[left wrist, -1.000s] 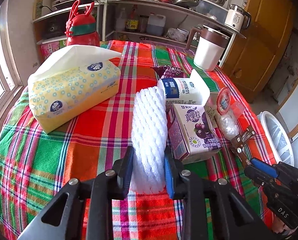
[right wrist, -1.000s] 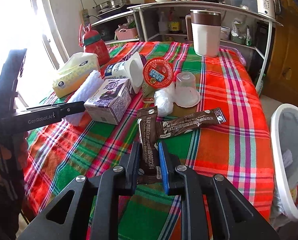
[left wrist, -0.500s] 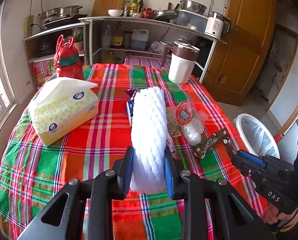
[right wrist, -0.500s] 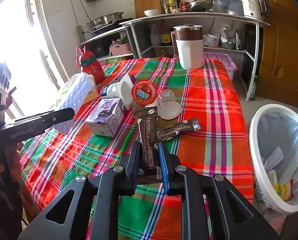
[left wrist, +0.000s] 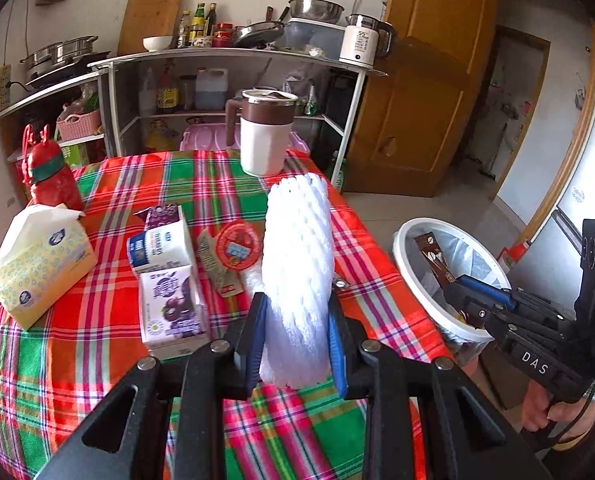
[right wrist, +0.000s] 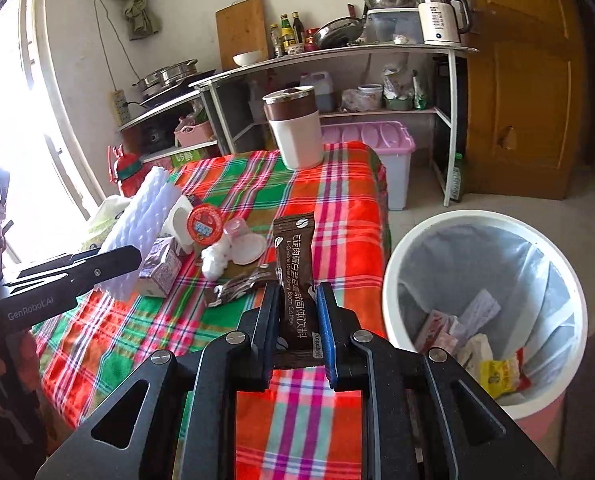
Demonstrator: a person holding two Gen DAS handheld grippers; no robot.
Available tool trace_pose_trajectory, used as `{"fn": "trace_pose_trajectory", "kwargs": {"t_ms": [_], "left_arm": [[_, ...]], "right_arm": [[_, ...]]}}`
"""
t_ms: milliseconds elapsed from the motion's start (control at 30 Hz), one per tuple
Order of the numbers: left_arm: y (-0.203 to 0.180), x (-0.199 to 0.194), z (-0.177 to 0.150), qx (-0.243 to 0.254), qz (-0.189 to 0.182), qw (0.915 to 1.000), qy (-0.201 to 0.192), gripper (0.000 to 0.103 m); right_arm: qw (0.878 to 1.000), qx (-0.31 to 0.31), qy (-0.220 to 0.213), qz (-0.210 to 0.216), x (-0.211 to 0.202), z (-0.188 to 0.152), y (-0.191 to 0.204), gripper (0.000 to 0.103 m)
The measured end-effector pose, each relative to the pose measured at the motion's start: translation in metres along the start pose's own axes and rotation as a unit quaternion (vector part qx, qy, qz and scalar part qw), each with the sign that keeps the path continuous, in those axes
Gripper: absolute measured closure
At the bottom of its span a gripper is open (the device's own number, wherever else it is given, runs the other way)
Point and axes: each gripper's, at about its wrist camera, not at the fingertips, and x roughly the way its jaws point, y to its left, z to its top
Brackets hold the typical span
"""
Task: Collect trash
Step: 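Carry the foam net and brown wrapper over the bin and open both grippers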
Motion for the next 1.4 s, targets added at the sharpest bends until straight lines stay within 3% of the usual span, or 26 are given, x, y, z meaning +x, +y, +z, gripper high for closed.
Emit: {"fn": "trace_pose_trajectory", "kwargs": {"t_ms": [400, 733, 1000, 1100, 1167, 1233, 1400], "left_arm": [[-0.089, 0.052, 0.015, 0.045, -0.085, 0.9946, 0.037, 0.074], [-0.155, 0.093, 0.017, 0.077, -0.119, 0.9873, 0.070, 0.074], [-0.171, 0.119, 0.014, 0.080, -0.115, 0.9851, 0.099, 0.072], [-0.172, 0.122, 0.012, 0.078, -0.113, 0.9850, 0.104, 0.066], [-0.169, 0.123, 0.011, 0.078, -0.113, 0.9849, 0.106, 0.056], [-0.166, 0.122, 0.011, 0.073, -0.116, 0.9848, 0.107, 0.056], [-0.152, 0.109, 0.011, 0.064, -0.109, 0.9876, 0.094, 0.050]], "right_arm": [[0.996, 0.050, -0.005, -0.070, -0.021, 0.001, -0.079, 0.083], [0.990, 0.078, 0.022, -0.119, -0.016, -0.004, -0.141, 0.083], [0.985, 0.088, 0.039, -0.145, -0.008, -0.013, -0.166, 0.083], [0.983, 0.091, 0.048, -0.153, -0.005, -0.016, -0.168, 0.082], [0.982, 0.093, 0.049, -0.156, -0.004, -0.016, -0.169, 0.068], [0.982, 0.096, 0.048, -0.156, -0.005, -0.018, -0.170, 0.061], [0.982, 0.100, 0.045, -0.151, -0.006, -0.017, -0.163, 0.061]]}}
